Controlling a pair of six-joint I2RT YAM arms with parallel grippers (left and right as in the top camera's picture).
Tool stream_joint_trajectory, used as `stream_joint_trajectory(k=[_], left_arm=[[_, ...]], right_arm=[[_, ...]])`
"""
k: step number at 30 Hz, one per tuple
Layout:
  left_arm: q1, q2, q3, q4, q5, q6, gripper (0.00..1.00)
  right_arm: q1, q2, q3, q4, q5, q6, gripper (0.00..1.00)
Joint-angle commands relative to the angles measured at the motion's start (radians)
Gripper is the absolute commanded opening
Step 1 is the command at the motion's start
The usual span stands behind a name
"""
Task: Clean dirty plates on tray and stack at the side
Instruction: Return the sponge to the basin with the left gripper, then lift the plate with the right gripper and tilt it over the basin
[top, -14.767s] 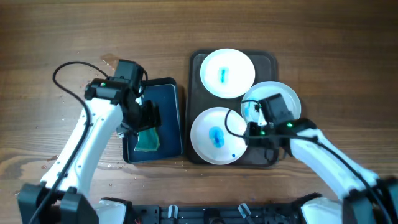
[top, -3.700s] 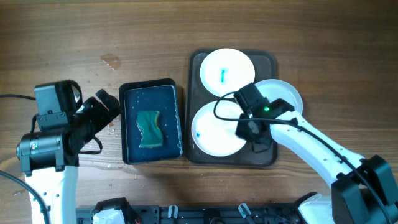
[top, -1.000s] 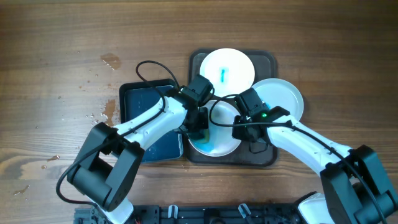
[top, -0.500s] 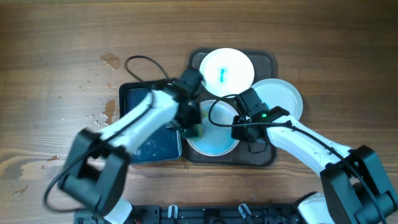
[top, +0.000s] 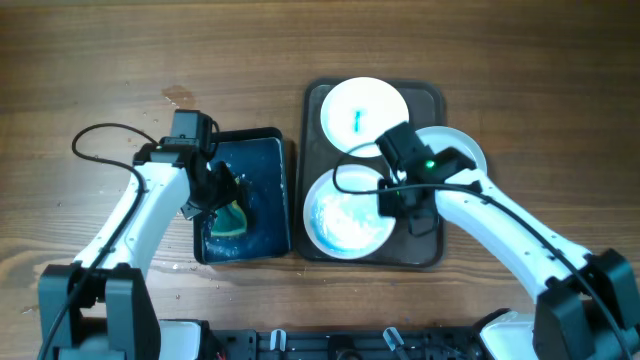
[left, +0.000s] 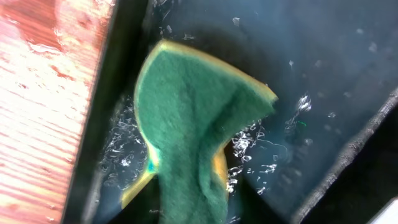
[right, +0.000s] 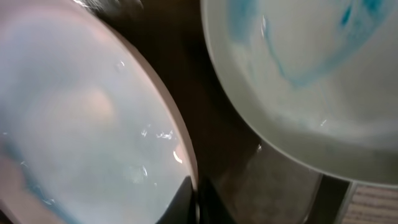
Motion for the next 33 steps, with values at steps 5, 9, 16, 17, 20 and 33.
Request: stream_joint_trajectory(k=[5,9,16,17,20,33], left_arm=[[0.134,-0.190,0.123,-0.139,0.129,0.035,0.75],[0.191,-0.324,0.137,-0.187,0.129,0.027,1.00],[0.275,-0.452,0.137,-0.219,0.058,0.035,1.00],[0.275,-0.449,0.137,-0.223,0.053,0.035,1.00],[0.275,-0.448,0.137,-0.226,0.054,0.035,1.00],[0.275,-0.448,0.137,-0.226,0.054,0.035,1.00]], right_arm=[[0.075,-0.002,0.365,-0.116,0.018,-0.098,0.04],[0.197,0.035,0.384,0.078,0.169,-0.124,0.04],[0.491,0.059,0.384,0.320,0.773,-0.203,0.04],[0.533,0.059,0.384,0.331,0.877,-0.220,0.04],[0.629,0.059,0.384,0.348,1.101,-0.254,0.04],[0.805,0.059,0.384,0.512,1.321,-0.555,0.04]])
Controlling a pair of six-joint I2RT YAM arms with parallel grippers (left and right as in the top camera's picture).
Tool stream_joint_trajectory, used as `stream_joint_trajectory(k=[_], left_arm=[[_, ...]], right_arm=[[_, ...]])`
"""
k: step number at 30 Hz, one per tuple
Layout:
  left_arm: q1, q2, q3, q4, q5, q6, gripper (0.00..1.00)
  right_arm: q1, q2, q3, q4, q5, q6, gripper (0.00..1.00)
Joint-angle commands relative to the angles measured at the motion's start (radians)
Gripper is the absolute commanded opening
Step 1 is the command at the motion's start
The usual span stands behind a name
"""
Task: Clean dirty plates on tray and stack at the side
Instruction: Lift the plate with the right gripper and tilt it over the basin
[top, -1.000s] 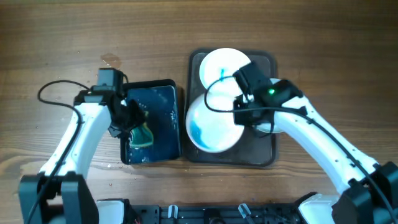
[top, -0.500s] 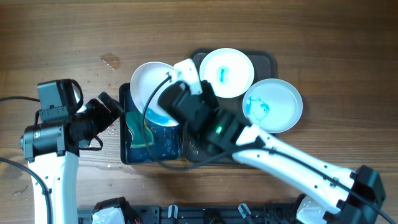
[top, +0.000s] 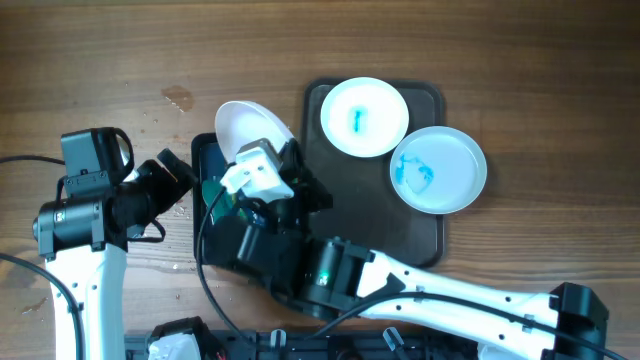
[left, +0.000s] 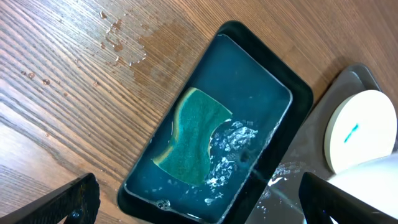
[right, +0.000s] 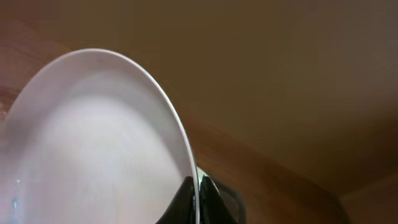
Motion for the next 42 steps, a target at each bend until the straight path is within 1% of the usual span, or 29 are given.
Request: stream_joint_trajectory(k=[1,7,12,15,20,23,27,38,39,40,42], left_arm=[[0.006,-0.004,0.016,0.001,-0.013,0.012,1.00],[0.006,-0.004,0.016,0.001,-0.013,0.012,1.00],[0.006,-0.004,0.016,0.001,-0.013,0.012,1.00],[0.006,-0.004,0.016,0.001,-0.013,0.012,1.00],[0.006,-0.004,0.016,0.001,-0.013,0.012,1.00],[0.006,-0.004,0.016,0.001,-0.013,0.012,1.00],[0.006,-0.004,0.016,0.001,-0.013,0.012,1.00],[0.006,-0.004,0.016,0.001,-0.013,0.012,1.00],[0.006,-0.004,0.016,0.001,-0.013,0.012,1.00],[0.006,-0.004,0.016,0.001,-0.013,0.012,1.00],[0.006,-0.004,0.016,0.001,-0.013,0.012,1.00]], right_arm=[[0.041,0.003,0.020,0.056,0.082,-0.154,0.04],[0.065,0.003,0.020,0.166,0.132,-0.379,0.04],[0.065,0.003,0.020,0.278,0.132,-0.516,0.04],[0.065,0.003,0.020,0.311,0.129,-0.599,0.04],[0.065,0.003,0.020,0.316,0.129,-0.625,0.04],[0.065,0.003,0.019,0.316,0.129,-0.702,0.04],[0.065,0.004,0.019,0.316,0.129,-0.733,0.04],[0.065,0.011,0.019,0.336,0.129,-0.720,0.04],[0.063,0.011,0.019,0.336,0.133,-0.700,0.04],[0.044,0.011,0.019,0.336,0.192,-0.599,0.04],[-0.020,0.011,0.019,0.333,0.280,-0.472,0.04]])
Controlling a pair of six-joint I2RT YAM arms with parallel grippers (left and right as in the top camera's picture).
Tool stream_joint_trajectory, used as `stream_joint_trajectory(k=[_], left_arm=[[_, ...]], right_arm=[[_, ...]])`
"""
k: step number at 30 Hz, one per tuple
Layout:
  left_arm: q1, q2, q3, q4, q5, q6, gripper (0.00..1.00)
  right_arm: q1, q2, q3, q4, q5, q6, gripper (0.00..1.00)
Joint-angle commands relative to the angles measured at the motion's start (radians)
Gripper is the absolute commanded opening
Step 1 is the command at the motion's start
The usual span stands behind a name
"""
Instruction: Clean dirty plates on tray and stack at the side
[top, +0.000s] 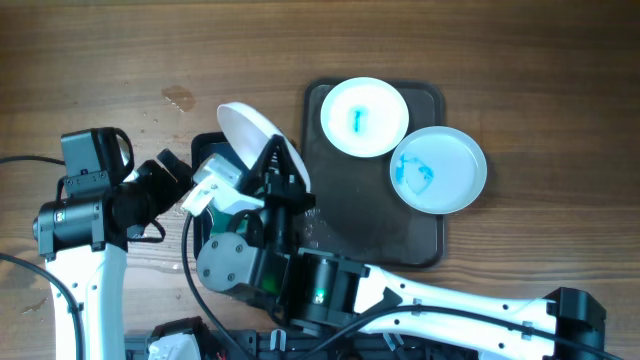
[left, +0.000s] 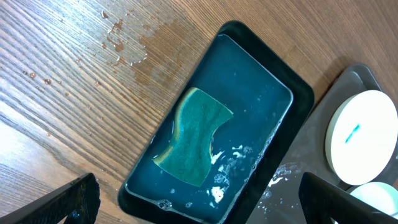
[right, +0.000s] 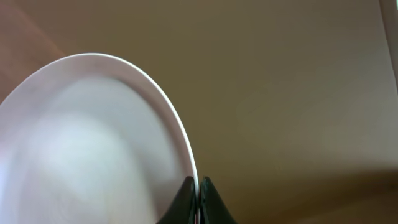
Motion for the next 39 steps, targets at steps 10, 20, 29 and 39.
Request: stream_joint_trajectory(k=[10,20,29,39], left_arm=[[0.006,-0.004,0.016,0.002,-0.010,0.012,1.00],[0.006,-0.004,0.016,0.002,-0.010,0.012,1.00],[0.006,-0.004,0.016,0.002,-0.010,0.012,1.00],[0.006,-0.004,0.016,0.003,-0.010,0.012,1.00]], right_arm=[[-0.109,0.011,0.019,-0.175,-0.365,0.274,0.04],[-0.647,-0.109,0.019,-0.595,-1.588,1.114,0.04],[-1.804,-0.188,-0.022,-0.837,-1.584,1.074,0.04],[-1.960,0.107,-0.227,-0.703,-1.196,1.026,0.04]])
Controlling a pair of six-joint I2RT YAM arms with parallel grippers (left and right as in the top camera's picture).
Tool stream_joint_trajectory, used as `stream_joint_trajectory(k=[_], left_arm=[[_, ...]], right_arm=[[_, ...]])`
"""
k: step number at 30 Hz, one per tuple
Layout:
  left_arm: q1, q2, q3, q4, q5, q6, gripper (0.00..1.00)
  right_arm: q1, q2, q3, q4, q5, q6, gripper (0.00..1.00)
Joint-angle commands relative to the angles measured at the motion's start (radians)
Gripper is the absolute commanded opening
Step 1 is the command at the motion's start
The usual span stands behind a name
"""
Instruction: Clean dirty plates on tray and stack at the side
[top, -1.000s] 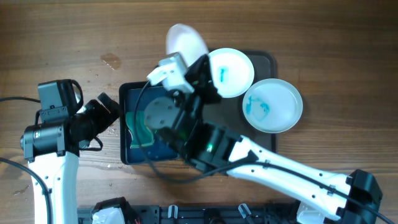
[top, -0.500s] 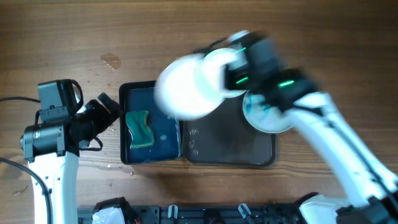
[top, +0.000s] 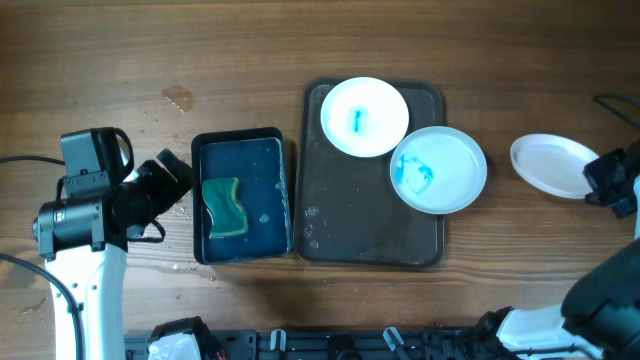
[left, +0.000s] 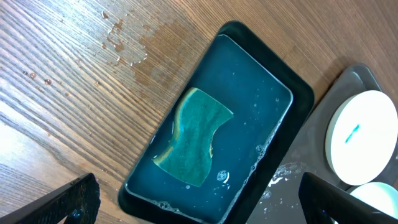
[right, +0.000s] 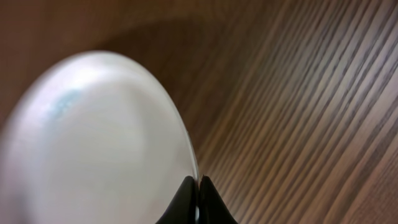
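Observation:
A clean white plate (top: 552, 163) hangs over the table at the far right, its rim pinched by my right gripper (right: 198, 182), which is shut on it (right: 93, 143). On the dark tray (top: 372, 235) sit two dirty plates with blue smears: one at the back (top: 364, 116) and one at the right edge (top: 438, 168). My left gripper (left: 199, 199) is open, raised at the left above the water basin (left: 273, 162), where a green sponge (left: 193, 137) lies (top: 226, 207).
The basin (top: 240, 140) of blue water stands left of the tray. Water drops (left: 121, 46) wet the wood beyond it. The right arm (top: 612, 180) reaches in from the right edge.
My right gripper, then holding the white plate above the basin at the left, is now at the far right of the table with the plate. The left arm has not moved.
First my left gripper was down on the sponge in the basin and my right gripper was at the rim of a smeared plate on the tray. Then the left was raised and open, the right held the plate over the basin. Now that plate is right of the tray.

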Motion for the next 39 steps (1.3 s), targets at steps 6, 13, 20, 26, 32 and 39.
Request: stream_joint_trajectory(k=[6,13,20,26,32,39], left_arm=[[0.006,-0.004,0.016,0.002,-0.010,0.012,1.00],[0.006,-0.004,0.016,0.002,-0.010,0.012,1.00],[0.006,-0.004,0.016,0.002,-0.010,0.012,1.00],[0.006,-0.004,0.016,0.002,-0.010,0.012,1.00],[0.006,-0.004,0.016,0.002,-0.010,0.012,1.00],[0.006,-0.004,0.016,0.003,-0.010,0.012,1.00]], right_arm=[[0.276,0.069,-0.133,0.000,0.125,-0.016,0.04],[0.415,-0.034,-0.114,-0.114,0.256,0.092,0.49],[0.440,-0.269,-0.153,-0.028,-0.418,-0.273,0.56],[0.442,-0.126,-0.283,0.147,-0.372,-0.201,0.44],[0.442,-0.049,-0.283,0.150,-0.321,-0.206,0.04],[0.537,-0.406,-0.269,-0.121,-0.375,-0.184,0.04]])
